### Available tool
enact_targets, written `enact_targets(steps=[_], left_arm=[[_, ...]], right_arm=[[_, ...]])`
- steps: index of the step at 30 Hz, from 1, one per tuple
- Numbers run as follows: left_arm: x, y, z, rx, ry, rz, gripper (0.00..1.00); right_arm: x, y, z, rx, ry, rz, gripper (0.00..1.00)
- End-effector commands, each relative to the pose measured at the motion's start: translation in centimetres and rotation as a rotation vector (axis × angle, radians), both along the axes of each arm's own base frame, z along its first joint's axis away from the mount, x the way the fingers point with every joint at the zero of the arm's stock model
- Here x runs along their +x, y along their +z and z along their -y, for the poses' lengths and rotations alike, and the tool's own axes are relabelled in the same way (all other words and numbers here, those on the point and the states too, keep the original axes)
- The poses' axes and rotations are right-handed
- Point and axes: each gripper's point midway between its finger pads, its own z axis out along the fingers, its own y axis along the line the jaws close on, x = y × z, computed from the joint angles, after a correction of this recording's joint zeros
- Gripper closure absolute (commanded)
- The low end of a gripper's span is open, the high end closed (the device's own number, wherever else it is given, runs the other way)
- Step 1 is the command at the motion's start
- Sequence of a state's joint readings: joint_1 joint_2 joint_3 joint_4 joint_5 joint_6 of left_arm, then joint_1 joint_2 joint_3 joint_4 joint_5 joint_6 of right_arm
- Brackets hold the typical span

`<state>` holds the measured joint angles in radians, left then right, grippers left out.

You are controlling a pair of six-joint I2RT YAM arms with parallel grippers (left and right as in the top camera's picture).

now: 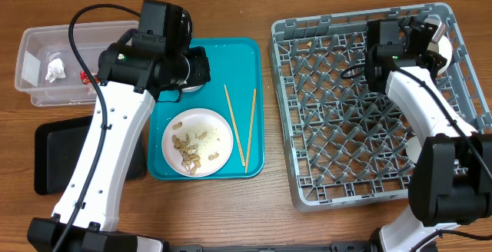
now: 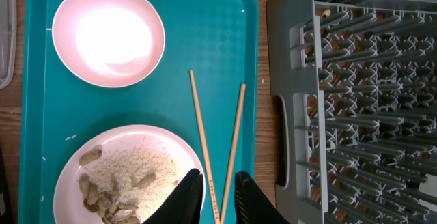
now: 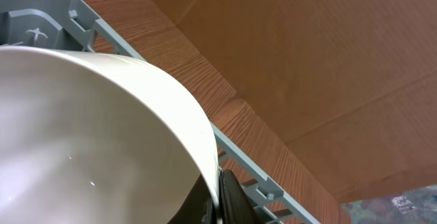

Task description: Sort waste into correct bins and load items into the dishwasher

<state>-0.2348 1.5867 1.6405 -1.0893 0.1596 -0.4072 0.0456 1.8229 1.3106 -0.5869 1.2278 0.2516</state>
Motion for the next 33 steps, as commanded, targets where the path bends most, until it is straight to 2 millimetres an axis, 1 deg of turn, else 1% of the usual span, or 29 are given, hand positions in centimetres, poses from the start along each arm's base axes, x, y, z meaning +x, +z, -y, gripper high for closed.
enact_targets(steps=[1, 6, 9, 11, 15, 23, 27, 30, 33], left_arm=[[-0.1, 0.4, -0.2, 0.019, -0.018, 0.019, 0.81], [-0.1, 0.4, -0.2, 0.019, -0.018, 0.019, 0.81], [-0.1, 0.4, -0.2, 0.019, -0.018, 0.019, 0.81], [-0.1, 0.4, -0.2, 0.018, -0.019, 0.019, 0.81], [-0.1, 0.4, -0.2, 0.018, -0.018, 0.018, 0.81], [-0.1, 0.4, -0.2, 0.018, -0.018, 0.018, 0.81], [-0.1, 0.4, -0.2, 0.018, -0.018, 0.018, 0.81], [-0.1, 0.4, -0.2, 0.018, -0.018, 0.019, 0.81], [-0.1, 0.4, -0.2, 0.018, -0.018, 0.019, 0.81]], right_arm=[[-0.1, -1.1, -0.2, 0.017, -0.001, 0.01, 0.96], [-0.8, -2.5, 0.2, 0.006, -0.016, -0.026, 0.96], [-0.9, -1.7, 0.6, -0.033, -0.04, -0.008, 0.96], [-1.0, -0.7, 0.9, -0.085, -0.065, 0.011, 0.96], [-0.9, -0.4, 0.9, -0.1, -0.068, 0.017, 0.96], [-0.5, -2.0, 0.5, -0.03, -0.029, -0.014, 0.96], [-1.1, -3.1, 0.5, -0.019, -0.031, -0.029, 0.96], [-1.2, -3.3, 0.2, -0.019, -0.025, -0.037, 0.96], [-0.9, -3.3, -0.7, -0.019, -0.003, -0.034, 0.95]])
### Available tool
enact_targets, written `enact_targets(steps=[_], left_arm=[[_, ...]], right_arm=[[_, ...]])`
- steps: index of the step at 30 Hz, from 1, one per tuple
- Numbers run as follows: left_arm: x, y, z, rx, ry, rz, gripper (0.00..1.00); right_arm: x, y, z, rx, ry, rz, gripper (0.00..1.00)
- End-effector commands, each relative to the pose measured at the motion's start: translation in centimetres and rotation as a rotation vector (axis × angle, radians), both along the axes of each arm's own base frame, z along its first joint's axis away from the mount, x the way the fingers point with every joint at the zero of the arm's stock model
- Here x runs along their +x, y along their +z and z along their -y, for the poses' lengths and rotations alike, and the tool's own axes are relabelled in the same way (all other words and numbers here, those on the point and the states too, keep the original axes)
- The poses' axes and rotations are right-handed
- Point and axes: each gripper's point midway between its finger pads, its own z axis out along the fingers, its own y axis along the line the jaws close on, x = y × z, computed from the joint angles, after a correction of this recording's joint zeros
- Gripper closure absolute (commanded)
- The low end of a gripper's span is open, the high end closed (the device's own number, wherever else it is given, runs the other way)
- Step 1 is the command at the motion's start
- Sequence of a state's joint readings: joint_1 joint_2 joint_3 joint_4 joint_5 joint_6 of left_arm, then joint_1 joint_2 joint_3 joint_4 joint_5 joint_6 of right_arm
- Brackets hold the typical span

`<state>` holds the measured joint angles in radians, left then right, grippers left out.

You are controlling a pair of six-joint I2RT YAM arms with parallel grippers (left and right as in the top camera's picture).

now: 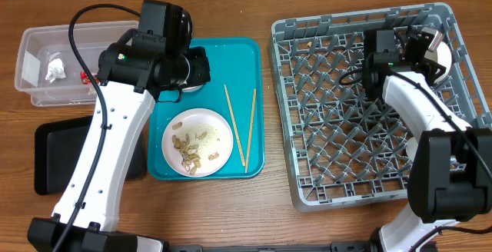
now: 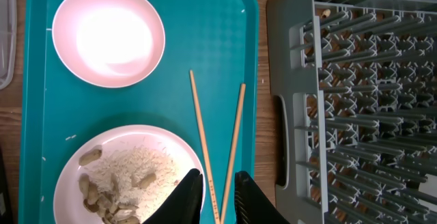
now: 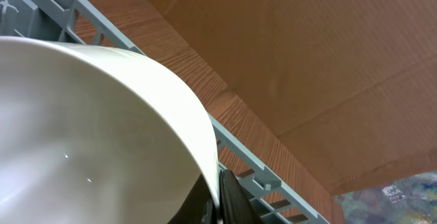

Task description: Sort waste into correct bins and load items into the dishwasher

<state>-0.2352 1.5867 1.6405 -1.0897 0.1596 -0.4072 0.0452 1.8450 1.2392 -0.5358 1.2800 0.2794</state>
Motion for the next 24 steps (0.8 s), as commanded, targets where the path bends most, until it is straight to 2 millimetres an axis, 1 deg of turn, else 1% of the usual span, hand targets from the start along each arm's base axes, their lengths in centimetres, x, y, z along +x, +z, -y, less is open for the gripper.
enact_targets(steps=[1, 3, 5, 6, 7, 8, 10, 12, 13, 17, 19, 20, 21, 22, 23, 24], left_arm=[[-0.1, 0.4, -0.2, 0.018, -0.018, 0.019, 0.81], [-0.1, 0.4, -0.2, 0.018, -0.018, 0.019, 0.81], [-0.1, 0.4, -0.2, 0.018, -0.018, 0.019, 0.81], [-0.1, 0.4, -0.2, 0.018, -0.018, 0.019, 0.81], [-0.1, 0.4, -0.2, 0.018, -0.018, 0.018, 0.81], [-0.1, 0.4, -0.2, 0.019, -0.018, 0.019, 0.81], [-0.1, 0.4, -0.2, 0.018, -0.018, 0.019, 0.8], [-0.1, 0.4, -0.2, 0.018, -0.018, 0.019, 0.8], [-0.1, 0.4, -0.2, 0.019, -0.018, 0.019, 0.8], [-0.1, 0.4, -0.2, 0.026, -0.027, 0.021, 0.8], [-0.1, 0.3, -0.3, 0.032, -0.034, 0.023, 0.78], [-0.1, 0.3, -0.3, 0.034, -0.035, 0.023, 0.74], [-0.1, 0.3, -0.4, 0.041, -0.031, 0.025, 0.72], [0.0, 0.3, -0.6, 0.051, -0.025, 0.026, 0.71], [0.1, 0.2, -1.1, 0.078, -0.009, 0.03, 0.69], [0.2, 0.2, -1.3, 0.089, -0.002, 0.032, 0.67]], right_arm=[[0.3, -1.4, -1.4, 0.023, 0.04, -0.02, 0.88], [0.6, -1.4, -2.3, 0.023, 0.062, -0.02, 0.76], [0.9, -1.4, -3.3, 0.023, 0.088, -0.023, 0.75], [0.9, -1.5, -4.0, 0.021, 0.106, -0.039, 0.67], [0.8, -1.6, -4.6, 0.02, 0.122, -0.059, 0.47], [0.7, -1.8, -5.1, 0.018, 0.134, -0.08, 0.33], [0.4, -2.3, -6.2, 0.03, 0.169, -0.133, 0.01], [0.3, -2.7, -7.0, 0.067, 0.198, -0.152, 0.0], [0.1, -2.5, -7.2, 0.089, 0.203, -0.143, 0.0], [-0.9, -0.4, -8.5, 0.25, 0.245, -0.059, 0.0], [-1.4, 1.0, -9.9, 0.398, 0.315, -0.003, 0.0], [-1.6, 1.4, -10.3, 0.431, 0.333, 0.012, 0.0], [-1.9, 2.3, -11.0, 0.495, 0.369, 0.046, 0.0], [-2.0, 2.8, -11.6, 0.54, 0.395, 0.065, 0.0], [-2.4, 3.6, -13.4, 0.657, 0.482, 0.083, 0.0], [-2.5, 4.0, -14.7, 0.72, 0.543, 0.08, 0.0]])
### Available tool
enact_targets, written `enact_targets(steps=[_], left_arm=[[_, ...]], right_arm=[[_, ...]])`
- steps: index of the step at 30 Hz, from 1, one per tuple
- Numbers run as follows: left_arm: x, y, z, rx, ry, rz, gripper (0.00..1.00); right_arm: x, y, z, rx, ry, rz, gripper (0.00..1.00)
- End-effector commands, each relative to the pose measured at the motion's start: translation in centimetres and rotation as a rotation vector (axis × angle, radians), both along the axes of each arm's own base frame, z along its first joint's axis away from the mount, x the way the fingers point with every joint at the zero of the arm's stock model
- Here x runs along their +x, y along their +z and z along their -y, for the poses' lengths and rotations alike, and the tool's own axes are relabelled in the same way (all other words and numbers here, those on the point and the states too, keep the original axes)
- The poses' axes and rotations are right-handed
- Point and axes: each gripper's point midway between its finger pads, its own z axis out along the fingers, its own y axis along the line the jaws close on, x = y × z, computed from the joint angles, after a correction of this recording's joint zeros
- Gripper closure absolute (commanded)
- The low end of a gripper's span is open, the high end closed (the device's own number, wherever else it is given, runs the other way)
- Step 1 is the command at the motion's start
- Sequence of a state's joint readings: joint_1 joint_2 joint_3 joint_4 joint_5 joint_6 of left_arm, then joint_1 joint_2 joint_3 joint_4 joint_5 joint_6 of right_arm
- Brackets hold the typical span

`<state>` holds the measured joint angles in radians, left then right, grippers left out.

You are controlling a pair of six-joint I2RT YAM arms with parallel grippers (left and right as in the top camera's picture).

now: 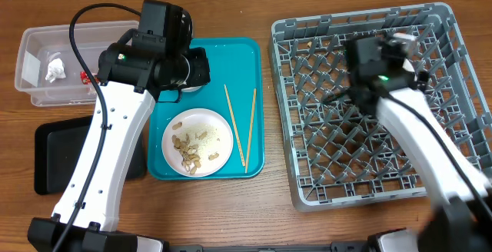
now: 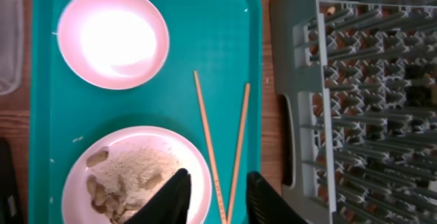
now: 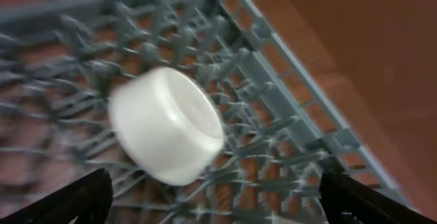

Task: Sort waste into correct bins and load items into the dishwasher
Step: 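Move the right gripper back toward the rack center, then grasp the pink bowl on the teal tray with the left gripper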

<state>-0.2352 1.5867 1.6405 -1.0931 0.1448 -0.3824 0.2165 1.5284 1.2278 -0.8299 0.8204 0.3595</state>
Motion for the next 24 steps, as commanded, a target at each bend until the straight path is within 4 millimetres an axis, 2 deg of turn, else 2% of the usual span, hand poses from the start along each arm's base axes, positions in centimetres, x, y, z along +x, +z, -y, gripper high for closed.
enact_targets(steps=[1, 3, 4, 6, 13, 16, 18, 24], left_arm=[[0.2, 0.1, -1.3, 0.075, 0.017, 0.025, 0.65], [0.3, -0.2, -1.4, 0.094, 0.005, 0.021, 0.63], [0.0, -0.7, -1.9, 0.123, 0.01, 0.0, 0.63], [-0.5, -1.1, -2.5, 0.152, 0.022, -0.027, 0.63], [0.0, -1.0, -3.8, 0.197, 0.074, -0.01, 0.59], [0.6, -0.8, -3.7, 0.191, 0.075, 0.012, 0.59], [1.7, -1.3, -3.4, 0.188, 0.076, 0.026, 0.55], [5.7, -7.6, -2.3, 0.207, 0.063, -0.043, 0.57]], right_arm=[[-0.5, 1.6, -6.0, 0.357, 0.256, 0.041, 0.0], [-1.2, 2.4, -10.7, 0.538, 0.496, 0.013, 0.0], [-1.8, 3.0, -14.5, 0.664, 0.685, -0.007, 0.0], [-2.7, 3.2, -17.7, 0.778, 0.804, -0.037, 0.0], [-3.0, 2.3, -22.1, 0.798, 0.901, -0.075, 0.0], [-2.9, 1.5, -22.5, 0.824, 0.87, -0.094, 0.0], [-2.9, 1.2, -22.5, 0.83, 0.86, -0.102, 0.01], [-3.4, 0.4, -21.6, 0.817, 0.8, -0.137, 0.02]])
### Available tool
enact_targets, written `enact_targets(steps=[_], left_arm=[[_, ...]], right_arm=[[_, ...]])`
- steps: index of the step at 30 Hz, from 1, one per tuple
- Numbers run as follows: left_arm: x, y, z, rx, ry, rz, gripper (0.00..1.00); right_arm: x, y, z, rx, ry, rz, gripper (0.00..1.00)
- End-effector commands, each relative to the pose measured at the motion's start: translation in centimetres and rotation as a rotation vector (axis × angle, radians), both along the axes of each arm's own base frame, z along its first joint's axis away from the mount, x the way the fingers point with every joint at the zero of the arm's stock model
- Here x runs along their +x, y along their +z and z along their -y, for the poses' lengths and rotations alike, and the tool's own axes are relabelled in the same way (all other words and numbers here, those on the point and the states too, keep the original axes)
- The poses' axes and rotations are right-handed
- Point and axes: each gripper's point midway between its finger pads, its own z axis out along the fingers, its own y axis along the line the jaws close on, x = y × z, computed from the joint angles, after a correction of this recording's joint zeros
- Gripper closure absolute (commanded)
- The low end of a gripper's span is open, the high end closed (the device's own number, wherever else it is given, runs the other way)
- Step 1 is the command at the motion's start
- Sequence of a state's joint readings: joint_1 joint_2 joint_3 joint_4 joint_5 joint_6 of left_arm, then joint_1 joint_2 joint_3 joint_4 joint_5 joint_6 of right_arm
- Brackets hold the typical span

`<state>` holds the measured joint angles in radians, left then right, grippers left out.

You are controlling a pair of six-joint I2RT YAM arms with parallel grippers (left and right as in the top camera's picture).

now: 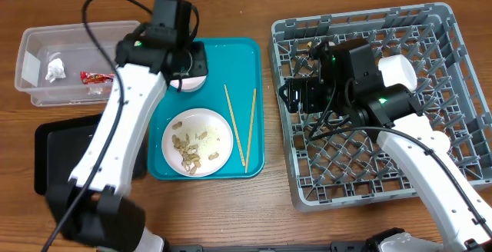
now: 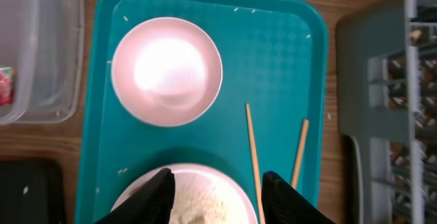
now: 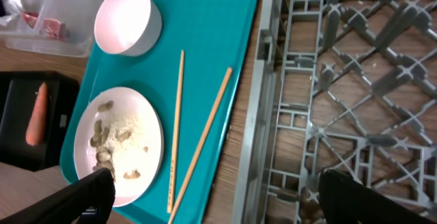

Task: Sort waste into correct bins and load items into the dishwasher
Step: 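Grasp the pink bowl on the teal tray with the left gripper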

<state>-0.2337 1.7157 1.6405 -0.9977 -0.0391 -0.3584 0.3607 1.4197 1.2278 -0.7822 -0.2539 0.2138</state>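
Observation:
A teal tray [image 1: 231, 60] holds a pink bowl [image 2: 167, 70], a white plate [image 1: 198, 142] of rice and scraps, and two chopsticks [image 1: 247, 131]. My left gripper [image 2: 215, 197] hangs open over the plate's far edge, just short of the pink bowl, with nothing between its fingers. The grey dish rack [image 1: 361, 198] on the right holds a white bowl [image 1: 396, 71] at its far right. Over the rack's left edge my right gripper [image 3: 222, 197] is wide open and empty, looking down at the tray, the chopsticks [image 3: 205, 135] and the plate [image 3: 119, 145].
A clear bin [image 1: 54, 64] at the far left holds crumpled paper and a red wrapper. In front of it lies a black bin [image 3: 27, 125] with a carrot [image 3: 39, 115] in it. Bare wood runs between tray and rack.
My right gripper has left the white bowl at the rack's far right and now hangs over the rack's left edge. My left gripper has shifted toward the pink bowl and opened wider.
At first my right gripper was shut on the white bowl's rim over the rack's far right corner, while my left hovered almost shut over the plate and chopsticks. Then the bowl lay in the rack, released. Now both grippers are open near the tray.

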Motion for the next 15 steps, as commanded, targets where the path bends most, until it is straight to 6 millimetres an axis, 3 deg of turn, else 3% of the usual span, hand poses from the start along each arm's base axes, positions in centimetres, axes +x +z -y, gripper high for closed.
enact_targets(steps=[1, 10, 15], left_arm=[[2.0, -4.4, 0.1, 0.032, -0.003, -0.059, 0.59], [5.1, -12.2, 0.8, 0.047, -0.004, -0.125, 0.62], [5.6, -14.9, 0.9, 0.056, -0.005, -0.158, 0.63]], right_arm=[[0.0, -0.1, 0.6, -0.018, -0.04, -0.015, 0.02], [-0.7, -0.7, 0.9, -0.034, -0.042, -0.049, 0.04], [-1.1, -0.9, 1.0, -0.041, -0.041, -0.067, 0.05]])
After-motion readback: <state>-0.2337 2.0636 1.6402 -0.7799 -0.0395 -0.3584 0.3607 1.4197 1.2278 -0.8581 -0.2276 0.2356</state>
